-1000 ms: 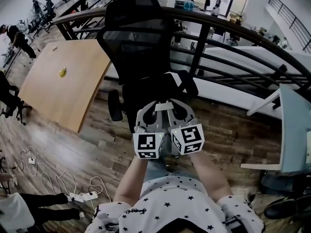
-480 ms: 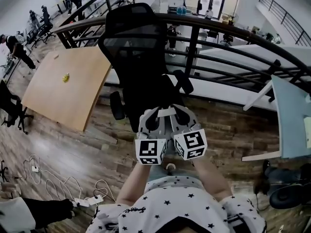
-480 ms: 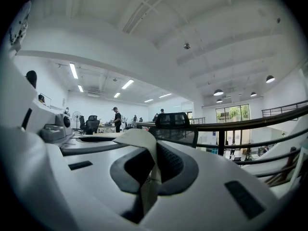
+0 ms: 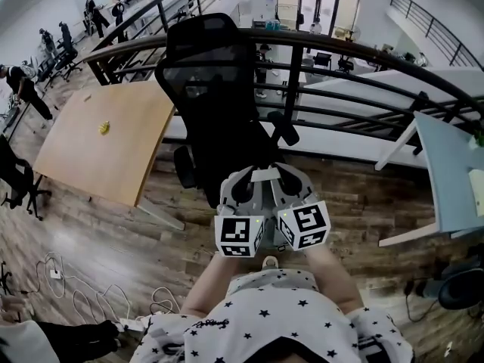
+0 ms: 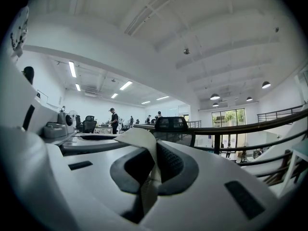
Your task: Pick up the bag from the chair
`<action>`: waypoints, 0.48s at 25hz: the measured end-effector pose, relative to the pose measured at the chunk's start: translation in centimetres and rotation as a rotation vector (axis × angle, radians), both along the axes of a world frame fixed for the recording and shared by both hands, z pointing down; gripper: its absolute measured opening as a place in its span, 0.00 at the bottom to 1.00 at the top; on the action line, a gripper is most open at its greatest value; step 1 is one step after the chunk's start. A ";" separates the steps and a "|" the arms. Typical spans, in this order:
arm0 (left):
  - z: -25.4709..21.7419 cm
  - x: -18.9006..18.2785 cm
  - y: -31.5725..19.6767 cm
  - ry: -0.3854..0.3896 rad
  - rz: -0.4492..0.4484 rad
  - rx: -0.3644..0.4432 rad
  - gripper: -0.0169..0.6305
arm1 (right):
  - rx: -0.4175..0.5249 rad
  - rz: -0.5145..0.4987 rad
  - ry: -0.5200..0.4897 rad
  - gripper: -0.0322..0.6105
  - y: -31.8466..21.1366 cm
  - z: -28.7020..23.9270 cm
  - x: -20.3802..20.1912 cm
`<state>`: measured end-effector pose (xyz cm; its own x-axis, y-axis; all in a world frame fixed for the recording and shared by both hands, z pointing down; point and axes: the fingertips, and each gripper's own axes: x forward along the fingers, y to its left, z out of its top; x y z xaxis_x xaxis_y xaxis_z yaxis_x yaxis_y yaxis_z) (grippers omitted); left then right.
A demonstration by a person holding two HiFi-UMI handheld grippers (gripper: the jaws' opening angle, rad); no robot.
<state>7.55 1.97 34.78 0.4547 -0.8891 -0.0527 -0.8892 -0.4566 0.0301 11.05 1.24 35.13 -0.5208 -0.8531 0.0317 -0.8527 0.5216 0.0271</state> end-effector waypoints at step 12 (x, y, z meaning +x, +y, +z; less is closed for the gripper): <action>0.1 -0.2 2.5 0.012 -0.011 -0.009 0.05 | -0.022 -0.015 -0.019 0.04 2.6 0.2 -0.2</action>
<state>7.36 4.42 34.86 0.4440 -0.8947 -0.0499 -0.8939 -0.4461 0.0449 10.87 3.81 35.33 -0.5339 -0.8446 0.0407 -0.8453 0.5343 -0.0009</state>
